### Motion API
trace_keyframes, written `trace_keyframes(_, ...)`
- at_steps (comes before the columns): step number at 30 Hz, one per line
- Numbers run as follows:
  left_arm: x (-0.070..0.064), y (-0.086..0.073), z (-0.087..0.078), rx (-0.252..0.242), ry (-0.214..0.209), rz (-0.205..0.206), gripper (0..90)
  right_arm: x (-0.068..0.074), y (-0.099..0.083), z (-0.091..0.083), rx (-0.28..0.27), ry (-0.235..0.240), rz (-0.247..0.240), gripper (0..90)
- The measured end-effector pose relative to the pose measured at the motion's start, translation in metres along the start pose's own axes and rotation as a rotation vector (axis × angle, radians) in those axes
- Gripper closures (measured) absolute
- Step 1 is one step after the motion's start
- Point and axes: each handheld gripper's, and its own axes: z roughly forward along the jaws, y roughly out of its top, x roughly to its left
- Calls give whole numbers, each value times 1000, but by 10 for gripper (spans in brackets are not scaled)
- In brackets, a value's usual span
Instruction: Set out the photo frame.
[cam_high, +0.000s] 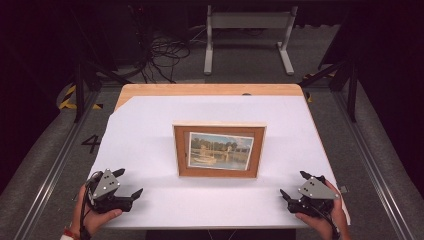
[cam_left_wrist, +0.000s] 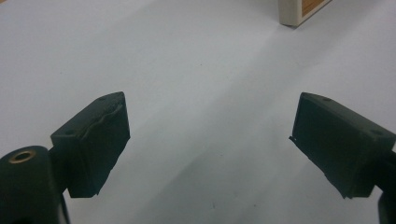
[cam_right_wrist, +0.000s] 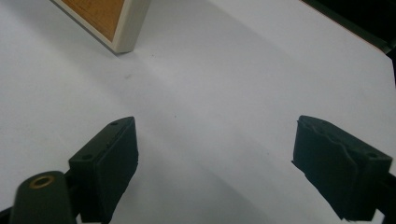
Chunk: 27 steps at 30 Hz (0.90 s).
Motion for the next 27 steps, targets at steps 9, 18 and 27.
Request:
trace_keyframes(9,-1,1,4,18,5,8,117,-4,-3,1,1,-12,9,145)
trace_keyframes(18,-2,1,8,47,20,27,113,-5,-4,2,2,-16,8,145)
trace_keyframes(27,5,1,8,16,-5,-36,108,-5,-5,1,-7,-10,20,140)
